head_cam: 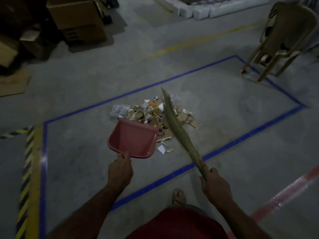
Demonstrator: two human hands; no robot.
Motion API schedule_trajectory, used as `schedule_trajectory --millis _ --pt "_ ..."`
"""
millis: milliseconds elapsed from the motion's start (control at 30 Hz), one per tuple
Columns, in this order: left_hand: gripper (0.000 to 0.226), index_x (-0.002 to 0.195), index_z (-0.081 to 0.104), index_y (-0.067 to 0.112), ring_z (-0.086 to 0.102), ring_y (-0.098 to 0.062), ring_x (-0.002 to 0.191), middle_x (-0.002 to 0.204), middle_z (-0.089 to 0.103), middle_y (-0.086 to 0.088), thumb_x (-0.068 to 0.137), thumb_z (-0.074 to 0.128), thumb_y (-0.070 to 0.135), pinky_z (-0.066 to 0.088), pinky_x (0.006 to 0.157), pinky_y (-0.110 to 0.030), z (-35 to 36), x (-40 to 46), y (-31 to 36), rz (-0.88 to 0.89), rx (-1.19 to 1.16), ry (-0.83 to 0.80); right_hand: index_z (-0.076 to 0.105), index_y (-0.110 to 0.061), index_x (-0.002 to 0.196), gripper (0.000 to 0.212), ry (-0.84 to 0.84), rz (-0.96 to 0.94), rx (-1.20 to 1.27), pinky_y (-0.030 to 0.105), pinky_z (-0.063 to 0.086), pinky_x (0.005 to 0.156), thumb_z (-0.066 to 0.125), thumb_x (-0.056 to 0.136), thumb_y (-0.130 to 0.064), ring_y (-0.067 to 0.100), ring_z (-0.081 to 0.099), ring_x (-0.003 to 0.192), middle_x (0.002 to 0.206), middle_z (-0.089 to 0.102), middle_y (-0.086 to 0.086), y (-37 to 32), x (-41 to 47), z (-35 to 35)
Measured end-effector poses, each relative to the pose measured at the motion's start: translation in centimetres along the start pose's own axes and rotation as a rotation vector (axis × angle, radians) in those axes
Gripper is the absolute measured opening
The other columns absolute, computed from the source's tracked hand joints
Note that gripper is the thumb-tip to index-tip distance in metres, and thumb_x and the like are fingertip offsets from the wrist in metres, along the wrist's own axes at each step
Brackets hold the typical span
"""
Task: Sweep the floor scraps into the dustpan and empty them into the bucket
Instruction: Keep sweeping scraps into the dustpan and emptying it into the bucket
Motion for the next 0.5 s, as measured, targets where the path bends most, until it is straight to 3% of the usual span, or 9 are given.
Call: schedule_trajectory --millis 233,333,500 --pt "0.036 0.107 0.058 0.007 0.054 -0.031 0.044 0.079 0.057 -0.017 0.076 0.077 0.006 0.038 0.042 -0.028 0.0 8.0 -2.3 -0.017 -0.032 0.059 0.006 -0.037 0.158 0.068 -0.075 -0.050 -0.043 0.023 0.031 0.043 0.045 0.102 -0.034 0.009 0.044 0.058 0.100 0.043 0.000 -3.8 12.0 -1.2" --pt "0.035 0.108 0.058 0.007 0.054 -0.032 0.047 0.082 0.057 -0.018 0.076 0.072 0.006 0.038 0.043 -0.030 1.5 11.7 -4.8 -0.039 -0.032 -0.008 0.005 -0.037 0.157 0.069 -0.118 -0.073 -0.045 0.022 0.031 0.044 0.045 0.101 -0.036 0.009 0.045 0.060 0.099 0.042 0.000 -7.8 16.3 -0.8" --pt "0.040 0.108 0.059 0.008 0.053 -0.030 0.047 0.082 0.057 -0.016 0.072 0.076 0.005 0.039 0.043 -0.030 5.3 18.8 -10.5 -0.045 -0.001 -0.088 0.001 -0.040 0.156 0.072 -0.180 -0.028 -0.072 0.030 0.051 0.051 0.048 0.101 -0.037 0.011 0.050 0.062 0.100 0.045 0.001 -13.2 23.1 2.0"
Point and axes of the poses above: each hand's wrist, its own x-axis towards the middle knuckle, its own z-axis out of the palm, y = z × x, the point moved 10 cm from there along x, towards the middle knuckle
